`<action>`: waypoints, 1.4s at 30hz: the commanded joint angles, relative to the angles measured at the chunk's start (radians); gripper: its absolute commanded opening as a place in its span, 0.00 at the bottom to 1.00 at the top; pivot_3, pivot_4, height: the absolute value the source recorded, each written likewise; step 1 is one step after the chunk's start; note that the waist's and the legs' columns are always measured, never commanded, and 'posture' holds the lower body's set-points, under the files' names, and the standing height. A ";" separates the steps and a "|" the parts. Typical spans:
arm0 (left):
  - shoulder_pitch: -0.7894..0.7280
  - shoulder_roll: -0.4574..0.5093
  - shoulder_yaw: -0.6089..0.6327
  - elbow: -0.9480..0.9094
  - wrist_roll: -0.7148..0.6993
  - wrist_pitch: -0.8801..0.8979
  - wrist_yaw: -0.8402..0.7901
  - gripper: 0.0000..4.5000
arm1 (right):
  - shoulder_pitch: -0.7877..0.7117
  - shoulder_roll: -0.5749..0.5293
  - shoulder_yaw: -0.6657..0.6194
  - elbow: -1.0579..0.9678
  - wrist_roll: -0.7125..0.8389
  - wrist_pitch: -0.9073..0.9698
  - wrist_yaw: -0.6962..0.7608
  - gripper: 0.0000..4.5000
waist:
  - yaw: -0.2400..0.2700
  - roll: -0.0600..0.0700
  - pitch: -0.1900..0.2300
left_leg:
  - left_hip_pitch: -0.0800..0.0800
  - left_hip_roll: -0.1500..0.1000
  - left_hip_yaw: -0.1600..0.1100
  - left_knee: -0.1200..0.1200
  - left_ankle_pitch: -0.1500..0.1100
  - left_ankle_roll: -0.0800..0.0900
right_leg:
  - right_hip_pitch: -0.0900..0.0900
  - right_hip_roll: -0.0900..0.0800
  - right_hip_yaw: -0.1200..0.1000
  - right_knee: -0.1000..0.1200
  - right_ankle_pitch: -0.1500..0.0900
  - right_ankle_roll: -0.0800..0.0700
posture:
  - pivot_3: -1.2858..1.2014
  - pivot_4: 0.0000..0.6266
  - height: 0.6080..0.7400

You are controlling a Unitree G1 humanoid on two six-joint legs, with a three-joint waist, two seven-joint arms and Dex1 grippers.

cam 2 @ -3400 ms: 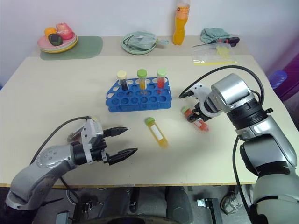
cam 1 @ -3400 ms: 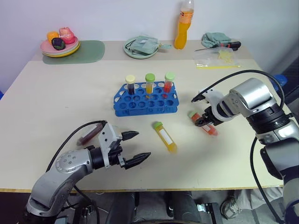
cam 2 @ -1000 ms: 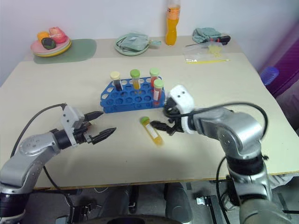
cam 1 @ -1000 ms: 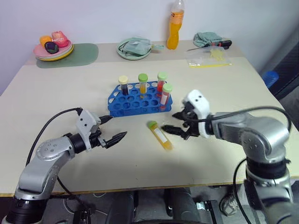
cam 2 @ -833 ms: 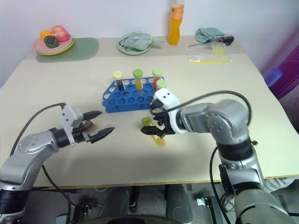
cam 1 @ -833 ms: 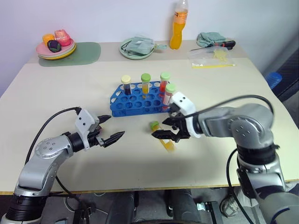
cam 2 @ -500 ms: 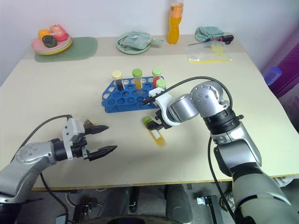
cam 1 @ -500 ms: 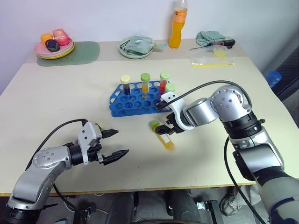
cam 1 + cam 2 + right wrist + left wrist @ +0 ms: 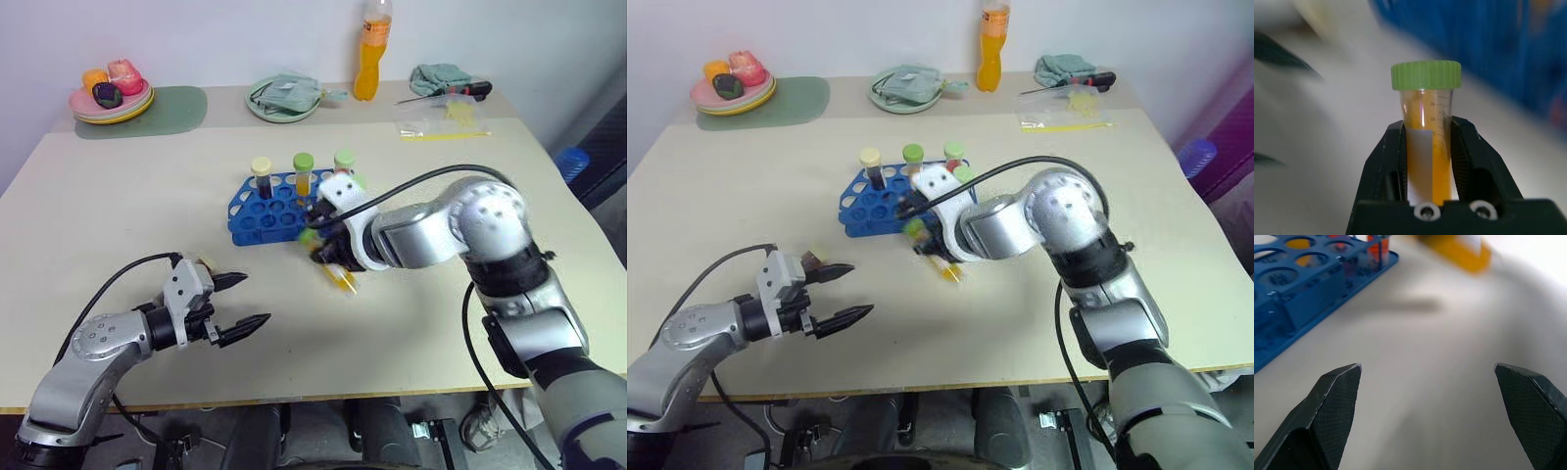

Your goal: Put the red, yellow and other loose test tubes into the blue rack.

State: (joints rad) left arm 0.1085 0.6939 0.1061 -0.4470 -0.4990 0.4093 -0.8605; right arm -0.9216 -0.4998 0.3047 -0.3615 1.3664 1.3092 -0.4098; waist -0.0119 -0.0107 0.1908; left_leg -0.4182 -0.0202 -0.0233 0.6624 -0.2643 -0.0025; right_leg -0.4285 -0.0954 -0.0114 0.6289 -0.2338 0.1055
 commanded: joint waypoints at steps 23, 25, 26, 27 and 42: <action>-0.111 -0.099 -0.019 -0.130 -0.025 0.087 0.183 1.00 | 0.323 0.448 -0.006 0.547 -1.182 -1.315 0.543 0.17 | -0.005 0.000 0.000 | 0.006 0.001 0.003 -0.001 0.001 -0.002 | 0.002 0.002 0.004 0.002 0.000 -0.001 | 0.52 0.24 1.00; -0.117 -0.096 -0.018 -0.131 -0.029 0.092 0.185 1.00 | 0.326 0.458 -0.022 0.564 -1.199 -1.323 0.549 0.17 | -0.005 0.000 0.000 | 0.006 0.001 0.003 -0.001 0.001 -0.002 | 0.002 0.002 0.004 0.002 0.000 0.000 | 0.52 0.24 1.00; -0.119 -0.096 -0.018 -0.132 -0.030 0.094 0.187 1.00 | 0.327 0.463 -0.029 0.570 -1.206 -1.326 0.553 0.17 | -0.005 0.000 0.000 | 0.006 0.001 0.003 -0.001 0.001 -0.002 | 0.002 0.002 0.004 0.002 0.000 0.000 | 0.52 0.24 1.00; -0.123 -0.095 -0.019 -0.133 -0.032 0.098 0.189 1.00 | 0.327 0.468 -0.036 0.578 -1.211 -1.330 0.558 0.17 | -0.005 0.000 0.000 | 0.006 0.001 0.003 -0.001 0.001 -0.002 | 0.002 0.002 0.004 0.002 0.000 0.000 | 0.52 0.24 1.00; -0.141 -0.088 -0.007 -0.148 -0.044 0.124 0.202 1.00 | 0.341 0.534 -0.075 0.674 -1.276 -1.399 0.629 0.17 | -0.007 0.000 0.000 | 0.008 0.001 0.003 -0.001 0.001 -0.002 | 0.003 0.002 0.004 0.003 0.000 0.000 | 0.52 0.24 1.00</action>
State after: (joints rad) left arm -0.0339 0.5985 0.0690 -0.5652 -0.5323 0.5415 -0.6555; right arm -0.5776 0.0182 0.2384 0.3187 0.0982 -0.0656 0.2127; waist -0.0188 -0.0111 0.1906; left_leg -0.4105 -0.0194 -0.0205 0.6611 -0.2631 -0.0049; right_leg -0.4257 -0.0933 -0.0073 0.6317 -0.2335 0.1052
